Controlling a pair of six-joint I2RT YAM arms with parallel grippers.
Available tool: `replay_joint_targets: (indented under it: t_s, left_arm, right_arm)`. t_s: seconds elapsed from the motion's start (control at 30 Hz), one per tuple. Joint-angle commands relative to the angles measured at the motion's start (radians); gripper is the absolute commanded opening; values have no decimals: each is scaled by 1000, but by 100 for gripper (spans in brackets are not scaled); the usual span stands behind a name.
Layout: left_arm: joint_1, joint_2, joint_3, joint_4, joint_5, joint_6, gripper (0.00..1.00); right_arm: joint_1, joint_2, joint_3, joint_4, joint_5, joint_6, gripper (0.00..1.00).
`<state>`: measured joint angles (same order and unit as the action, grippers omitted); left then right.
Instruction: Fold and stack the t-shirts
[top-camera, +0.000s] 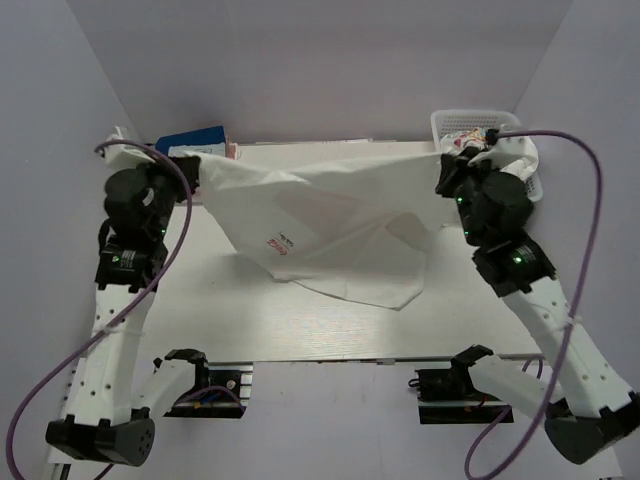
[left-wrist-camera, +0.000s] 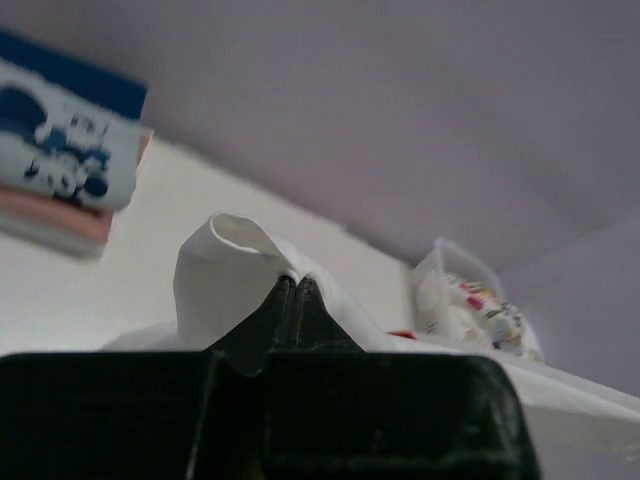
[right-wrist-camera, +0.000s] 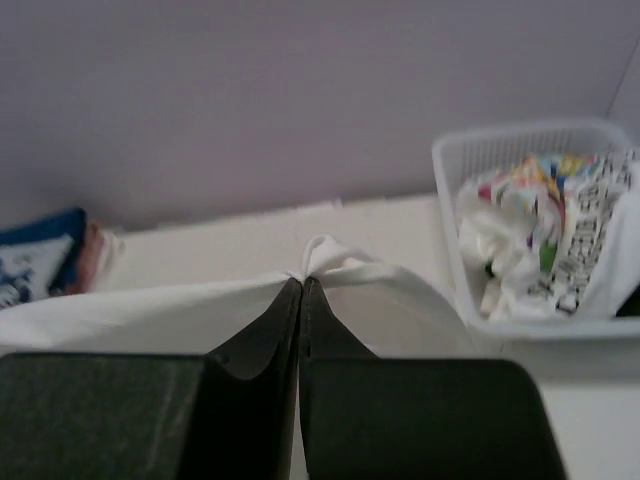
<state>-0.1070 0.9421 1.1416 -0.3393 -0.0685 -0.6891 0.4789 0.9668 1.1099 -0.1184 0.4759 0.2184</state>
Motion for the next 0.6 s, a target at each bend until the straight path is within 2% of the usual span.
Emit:
replay_joint_targets:
  t_s: [0.0, 0.3, 0.33, 0.43, 0.57]
  left_arm:
    - [0, -54, 172, 14, -39, 75, 0]
    - [0, -95, 570, -92, -91, 169, 0]
    - [0, -104, 605, -104, -91, 178, 0]
    - [0, -105, 751, -118, -100, 226, 0]
    - [0, -65, 970, -138, -111, 264, 0]
  right_arm:
    - [0, -59, 141, 74, -12, -118, 0]
    - [0, -129, 532, -78, -287, -198, 0]
    - [0, -129, 586, -128, -378, -200, 0]
    - [-5, -140, 701, -182, -497, -177, 0]
    - [-2, -189, 746, -188, -539, -157, 0]
